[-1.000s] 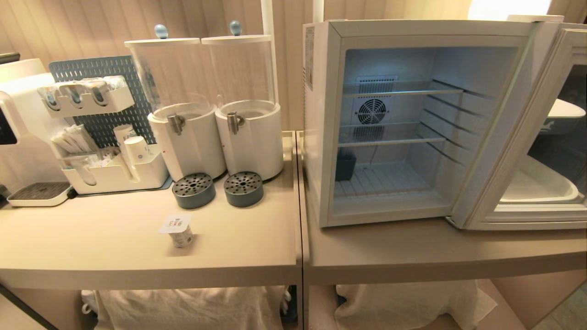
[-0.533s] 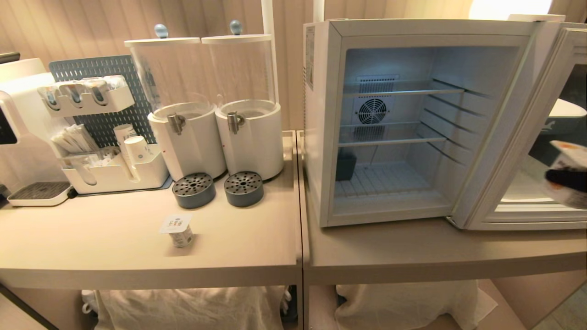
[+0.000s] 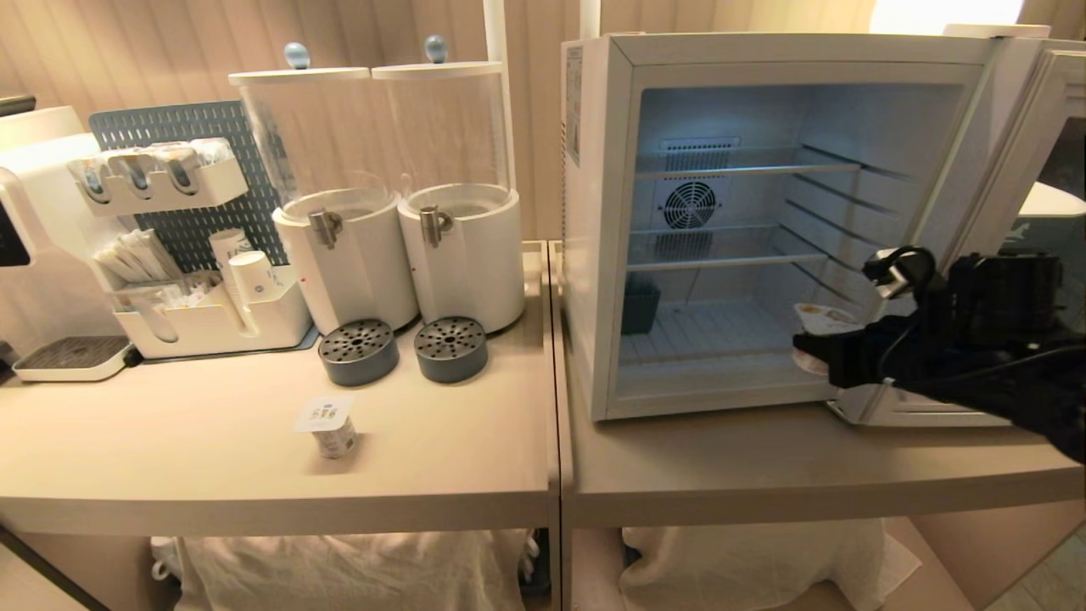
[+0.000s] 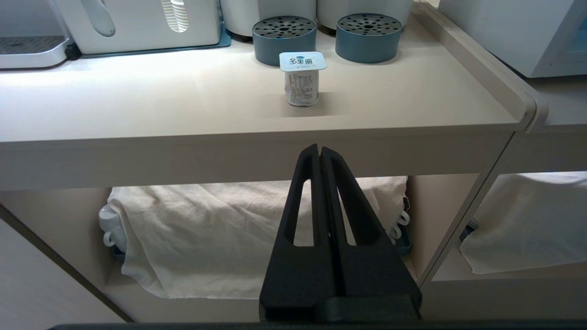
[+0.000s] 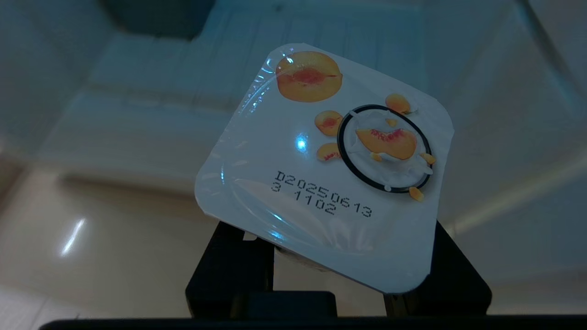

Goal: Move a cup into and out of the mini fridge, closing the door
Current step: Put the yoghurt in the freezer

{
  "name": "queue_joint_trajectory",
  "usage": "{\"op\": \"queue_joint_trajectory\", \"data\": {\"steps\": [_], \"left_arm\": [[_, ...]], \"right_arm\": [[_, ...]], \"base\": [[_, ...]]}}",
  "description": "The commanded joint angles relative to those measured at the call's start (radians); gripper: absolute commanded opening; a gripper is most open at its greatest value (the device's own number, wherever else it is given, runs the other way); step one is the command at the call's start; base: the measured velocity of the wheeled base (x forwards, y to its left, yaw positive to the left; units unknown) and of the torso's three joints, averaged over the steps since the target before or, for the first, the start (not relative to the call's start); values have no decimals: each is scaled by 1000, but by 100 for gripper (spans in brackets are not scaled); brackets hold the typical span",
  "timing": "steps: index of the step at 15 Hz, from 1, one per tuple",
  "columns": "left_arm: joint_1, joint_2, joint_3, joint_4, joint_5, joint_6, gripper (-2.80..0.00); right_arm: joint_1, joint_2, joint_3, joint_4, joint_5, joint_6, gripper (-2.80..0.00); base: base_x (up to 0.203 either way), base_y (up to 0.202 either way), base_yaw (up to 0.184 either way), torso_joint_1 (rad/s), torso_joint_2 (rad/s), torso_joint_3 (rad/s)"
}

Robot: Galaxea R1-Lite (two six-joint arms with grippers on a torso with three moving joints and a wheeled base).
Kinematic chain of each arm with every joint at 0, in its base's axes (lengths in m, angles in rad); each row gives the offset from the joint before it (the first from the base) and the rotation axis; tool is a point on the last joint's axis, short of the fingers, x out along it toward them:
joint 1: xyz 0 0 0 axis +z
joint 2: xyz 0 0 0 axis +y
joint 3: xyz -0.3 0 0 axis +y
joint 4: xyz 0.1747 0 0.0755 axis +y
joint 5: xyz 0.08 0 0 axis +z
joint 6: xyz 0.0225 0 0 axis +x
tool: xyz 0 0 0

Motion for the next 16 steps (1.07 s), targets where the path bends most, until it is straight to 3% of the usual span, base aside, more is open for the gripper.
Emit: {"op": "queue_joint_trajectory", "data": {"steps": [1, 3, 6, 16], "left_arm": [[0, 1, 0, 0, -1, 0, -280], [0, 0, 0, 0, 0, 0, -280], [0, 0, 0, 0, 0, 0, -280], [0, 0, 12, -36, -3, -4, -280]], "right_arm": [[51, 196, 31, -322, -81, 0, -280], [109, 308, 20, -447, -206, 1, -280], [141, 426, -100, -492, -313, -1, -280], [122, 640, -492, -221, -381, 2, -280]], "base": [[0, 0, 0, 0, 0, 0], [0, 0, 0, 0, 0, 0], [0, 0, 0, 0, 0, 0], [0, 0, 0, 0, 0, 0]]}}
